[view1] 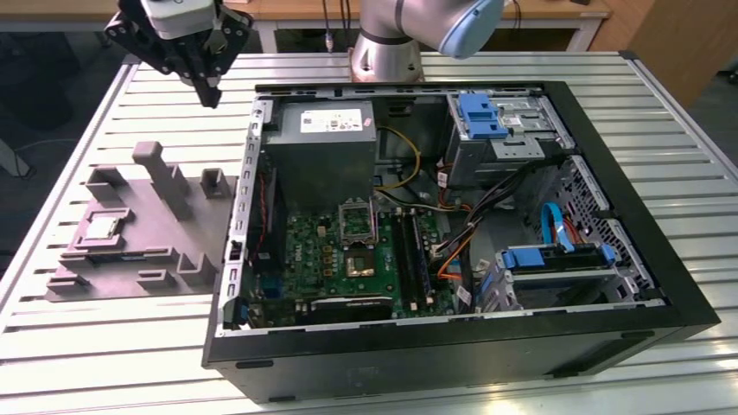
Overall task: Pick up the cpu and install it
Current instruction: 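Reach for the cpu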
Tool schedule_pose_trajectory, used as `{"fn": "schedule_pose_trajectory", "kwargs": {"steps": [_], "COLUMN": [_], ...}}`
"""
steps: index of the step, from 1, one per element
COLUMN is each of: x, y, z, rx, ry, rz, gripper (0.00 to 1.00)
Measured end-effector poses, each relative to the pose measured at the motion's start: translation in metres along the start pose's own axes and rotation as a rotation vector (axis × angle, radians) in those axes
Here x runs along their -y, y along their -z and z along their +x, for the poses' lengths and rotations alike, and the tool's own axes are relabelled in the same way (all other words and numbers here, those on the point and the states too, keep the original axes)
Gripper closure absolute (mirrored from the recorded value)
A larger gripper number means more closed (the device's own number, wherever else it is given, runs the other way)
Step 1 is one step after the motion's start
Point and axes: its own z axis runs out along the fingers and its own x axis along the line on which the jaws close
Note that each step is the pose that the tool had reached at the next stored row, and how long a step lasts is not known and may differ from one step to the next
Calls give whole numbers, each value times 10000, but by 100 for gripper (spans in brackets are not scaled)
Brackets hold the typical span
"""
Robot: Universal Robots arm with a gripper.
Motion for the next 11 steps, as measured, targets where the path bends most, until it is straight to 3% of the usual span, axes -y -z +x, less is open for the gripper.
{"fn": "schedule_pose_trajectory", "kwargs": {"steps": [3,11], "x": [4,5], "y": [2,2], "z": [50,64], "rx": [0,-1], "ry": [0,0], "rz": [0,0], "gripper": [89,89]}}
